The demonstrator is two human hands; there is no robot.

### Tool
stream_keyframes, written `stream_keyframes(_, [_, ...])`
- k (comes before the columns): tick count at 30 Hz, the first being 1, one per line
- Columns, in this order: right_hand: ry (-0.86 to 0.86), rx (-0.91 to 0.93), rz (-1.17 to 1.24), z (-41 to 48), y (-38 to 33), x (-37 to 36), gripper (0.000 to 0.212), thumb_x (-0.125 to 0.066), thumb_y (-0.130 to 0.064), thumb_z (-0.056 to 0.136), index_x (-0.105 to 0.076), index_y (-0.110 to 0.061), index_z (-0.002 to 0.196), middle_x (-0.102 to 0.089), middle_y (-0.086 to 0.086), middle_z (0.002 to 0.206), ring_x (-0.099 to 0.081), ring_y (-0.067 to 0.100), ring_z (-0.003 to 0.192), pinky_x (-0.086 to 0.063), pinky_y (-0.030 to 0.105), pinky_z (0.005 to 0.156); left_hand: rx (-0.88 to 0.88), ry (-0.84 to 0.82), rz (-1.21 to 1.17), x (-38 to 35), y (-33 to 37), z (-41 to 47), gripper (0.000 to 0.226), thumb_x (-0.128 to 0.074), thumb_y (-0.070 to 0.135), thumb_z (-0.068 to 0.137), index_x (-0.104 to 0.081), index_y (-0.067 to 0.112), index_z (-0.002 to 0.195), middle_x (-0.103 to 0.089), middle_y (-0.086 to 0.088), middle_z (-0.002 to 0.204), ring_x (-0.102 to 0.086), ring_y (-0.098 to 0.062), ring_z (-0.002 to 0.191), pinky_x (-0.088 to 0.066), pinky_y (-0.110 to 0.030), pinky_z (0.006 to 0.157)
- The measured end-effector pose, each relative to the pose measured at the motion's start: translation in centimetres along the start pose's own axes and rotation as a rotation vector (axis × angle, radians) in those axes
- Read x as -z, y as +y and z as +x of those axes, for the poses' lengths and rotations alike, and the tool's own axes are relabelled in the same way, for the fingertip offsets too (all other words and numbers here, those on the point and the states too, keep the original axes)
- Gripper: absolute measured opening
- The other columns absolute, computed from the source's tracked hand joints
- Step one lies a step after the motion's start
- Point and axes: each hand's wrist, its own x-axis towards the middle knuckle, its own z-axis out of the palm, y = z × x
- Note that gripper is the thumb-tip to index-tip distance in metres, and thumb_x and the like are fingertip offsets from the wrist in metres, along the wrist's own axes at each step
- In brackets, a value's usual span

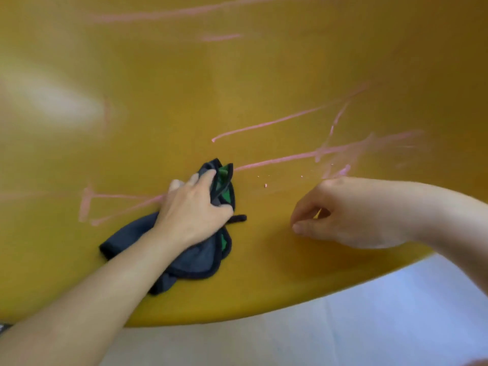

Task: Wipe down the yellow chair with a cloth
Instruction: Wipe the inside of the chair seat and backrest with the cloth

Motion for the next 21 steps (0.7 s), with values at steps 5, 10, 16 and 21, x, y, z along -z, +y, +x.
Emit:
stream_keyframes(5, [-0.096,-0.004,0.037,-2.3,0.7,1.0,0.036,-0.047,-0.049,0.095,-0.067,-0.019,0.102,-0.069,0.0,0.097,-0.061,0.015,0.087,-0.05,0.029,0.082,-0.174,-0.214,-0.44,-1.0,7.0,2.9,0.082,-0.058,0.039,0.063,-0.034,0.045,0.141,-0.056,-0.012,0.128,-0.058,-0.029,0.099,-0.048,-0.037,0.061])
stream_keyframes(10, [-0.065,0.017,0.316,-5.7,2.9,3.3,0.026,-0.053,-0.039,0.093,-0.073,-0.024,0.089,-0.074,-0.011,0.085,-0.066,0.003,0.074,-0.042,0.011,0.061,-0.472,-0.471,-0.681,-1.0,10.9,0.4,0.067,-0.064,0.013,0.06,-0.061,0.037,0.123,-0.056,0.016,0.132,-0.053,-0.008,0.121,-0.043,-0.033,0.102])
stream_keyframes(16, [0.353,0.14,0.877,-9.0,5.0,5.0,0.032,-0.06,-0.036,0.075,-0.07,-0.006,0.07,-0.066,0.012,0.064,-0.05,0.014,0.052,-0.03,0.019,0.043,-0.651,-0.733,-0.869,1.8,8.8,-6.2,0.055,-0.054,-0.001,0.053,-0.076,0.032,0.092,-0.068,0.029,0.101,-0.058,0.004,0.111,-0.043,-0.013,0.094])
stream_keyframes(21, [0.485,0.047,0.76,-8.8,4.9,4.1,0.03,-0.056,-0.027,0.092,-0.068,-0.008,0.072,-0.064,0.006,0.062,-0.05,0.012,0.054,-0.033,0.017,0.044,-0.57,-0.468,-1.051,3.3,7.4,-8.1,0.042,-0.049,-0.002,0.05,-0.078,0.02,0.071,-0.075,0.007,0.087,-0.068,-0.007,0.085,-0.051,-0.017,0.074])
